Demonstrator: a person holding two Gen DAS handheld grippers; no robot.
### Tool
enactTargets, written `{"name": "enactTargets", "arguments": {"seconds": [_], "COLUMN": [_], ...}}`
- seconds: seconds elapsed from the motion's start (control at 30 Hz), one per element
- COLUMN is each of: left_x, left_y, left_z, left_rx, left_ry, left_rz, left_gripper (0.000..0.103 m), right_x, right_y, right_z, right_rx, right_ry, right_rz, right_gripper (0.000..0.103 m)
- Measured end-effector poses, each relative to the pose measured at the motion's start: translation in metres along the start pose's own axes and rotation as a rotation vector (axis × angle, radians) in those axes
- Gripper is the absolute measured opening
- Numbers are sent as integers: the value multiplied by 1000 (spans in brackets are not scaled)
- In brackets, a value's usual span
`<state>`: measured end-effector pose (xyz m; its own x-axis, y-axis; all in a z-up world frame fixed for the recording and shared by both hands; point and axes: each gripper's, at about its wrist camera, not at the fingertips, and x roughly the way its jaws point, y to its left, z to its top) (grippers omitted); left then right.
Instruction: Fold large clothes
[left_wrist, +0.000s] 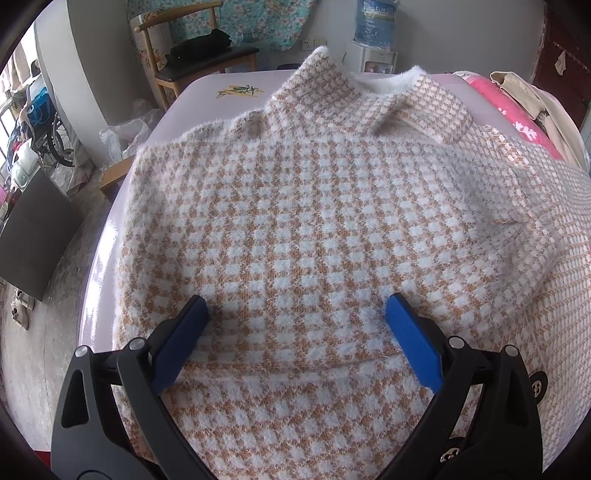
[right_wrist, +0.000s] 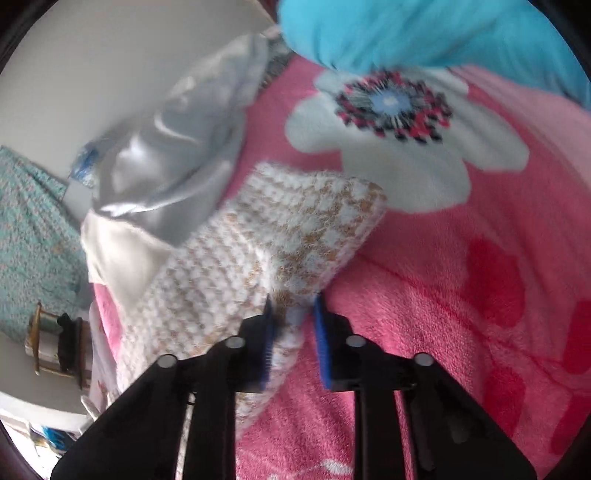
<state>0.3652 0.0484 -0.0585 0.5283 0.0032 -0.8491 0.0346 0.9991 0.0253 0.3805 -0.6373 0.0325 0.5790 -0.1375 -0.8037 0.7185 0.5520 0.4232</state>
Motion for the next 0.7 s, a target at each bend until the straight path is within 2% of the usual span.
{"name": "enactTargets", "arguments": {"seconds": [0.2,0.4,0.53,0.7], "left_x": [-1,-15,-37,-62], "left_y": [0,7,21,48], "left_z": [0,-1,-6,-16], "left_rx": [3,-14,-33,-79], "left_ry": [-4,-41,-81,-102], "left_rz": [0,-18,-34,-90], "left_gripper": [94,94,92,74], "right_x": [-61,-130,-174,-217], "right_y": [49,121,189,281], "right_z": [-3,-20,-55,-130], "right_rx": [-197,-394,-573,-817], "right_ry": [-144,-280,-374,-463], "right_rz": [22,68,106,185], "right_gripper": [13,13,13,13]}}
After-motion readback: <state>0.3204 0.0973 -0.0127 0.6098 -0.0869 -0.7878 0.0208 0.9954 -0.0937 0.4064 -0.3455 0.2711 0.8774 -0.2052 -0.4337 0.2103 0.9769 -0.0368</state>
